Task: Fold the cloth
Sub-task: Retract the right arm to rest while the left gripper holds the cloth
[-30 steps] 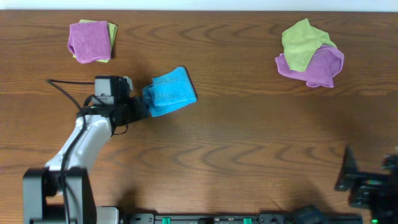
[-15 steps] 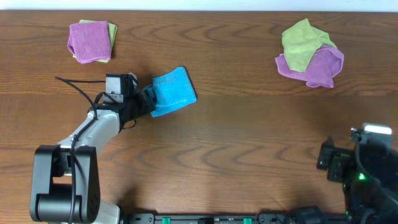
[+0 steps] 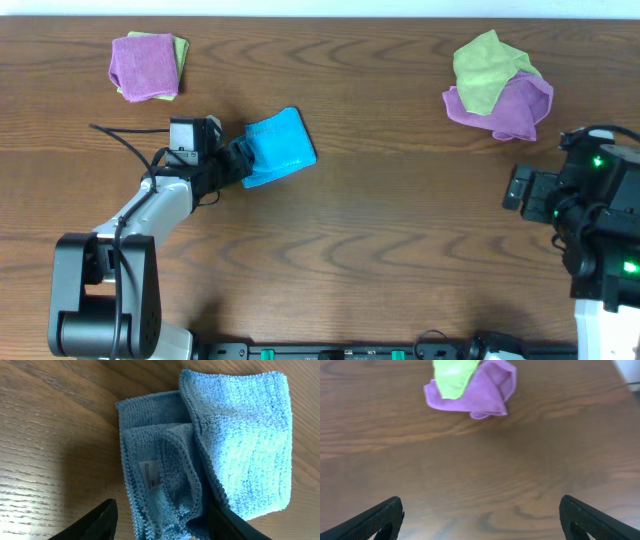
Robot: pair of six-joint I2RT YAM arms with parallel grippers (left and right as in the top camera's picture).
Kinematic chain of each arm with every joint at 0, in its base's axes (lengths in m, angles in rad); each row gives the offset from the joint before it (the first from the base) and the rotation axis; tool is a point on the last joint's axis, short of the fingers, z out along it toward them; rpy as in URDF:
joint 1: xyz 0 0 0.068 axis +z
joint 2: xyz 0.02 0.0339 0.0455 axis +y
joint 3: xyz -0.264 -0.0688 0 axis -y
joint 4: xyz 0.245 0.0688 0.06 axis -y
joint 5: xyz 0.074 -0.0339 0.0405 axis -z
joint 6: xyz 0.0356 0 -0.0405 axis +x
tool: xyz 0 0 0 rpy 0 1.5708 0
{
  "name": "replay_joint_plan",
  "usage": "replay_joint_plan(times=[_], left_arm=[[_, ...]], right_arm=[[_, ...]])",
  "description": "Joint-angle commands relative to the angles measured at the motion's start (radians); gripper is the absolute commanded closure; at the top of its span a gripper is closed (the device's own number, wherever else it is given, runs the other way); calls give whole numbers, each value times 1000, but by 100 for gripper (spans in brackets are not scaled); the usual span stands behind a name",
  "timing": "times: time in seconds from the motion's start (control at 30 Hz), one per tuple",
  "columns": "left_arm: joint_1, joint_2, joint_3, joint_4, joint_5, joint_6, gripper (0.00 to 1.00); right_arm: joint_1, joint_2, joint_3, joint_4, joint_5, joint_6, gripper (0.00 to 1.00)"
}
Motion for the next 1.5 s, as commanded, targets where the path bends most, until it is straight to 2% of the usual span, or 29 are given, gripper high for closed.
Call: replay_joint_plan(times=[0.0, 0.13, 0.27, 0.43, 0.67, 0.77, 1.13, 1.33, 1.47], left_arm=[[-4, 6, -3, 0, 27, -5, 41], [-4, 6, -3, 0, 26, -5, 40], [-4, 6, -3, -1, 26, -14, 40], [-4, 6, -3, 8, 26, -31, 41], [-4, 6, -3, 15, 26, -43, 37], [-4, 7, -3, 16, 25, -58, 32], [58, 11, -28, 99, 166, -68, 31], [162, 11, -158, 277, 306, -98, 31], [172, 11, -198, 331, 280, -98, 25]], right_arm=[[-8, -36, 10, 13, -64, 26, 1], [-8, -168, 4, -59, -53, 27, 1], [-8, -347, -95, -42, -21, 53, 1], [-8, -578, -256, 102, -4, 59, 1], [-8, -575, -272, 150, 24, 60, 1], [-8, -572, -272, 119, 24, 60, 1], [-8, -572, -272, -61, 11, 60, 1], [-8, -572, -272, -157, 11, 60, 1], [-8, -572, -272, -226, 11, 60, 1]])
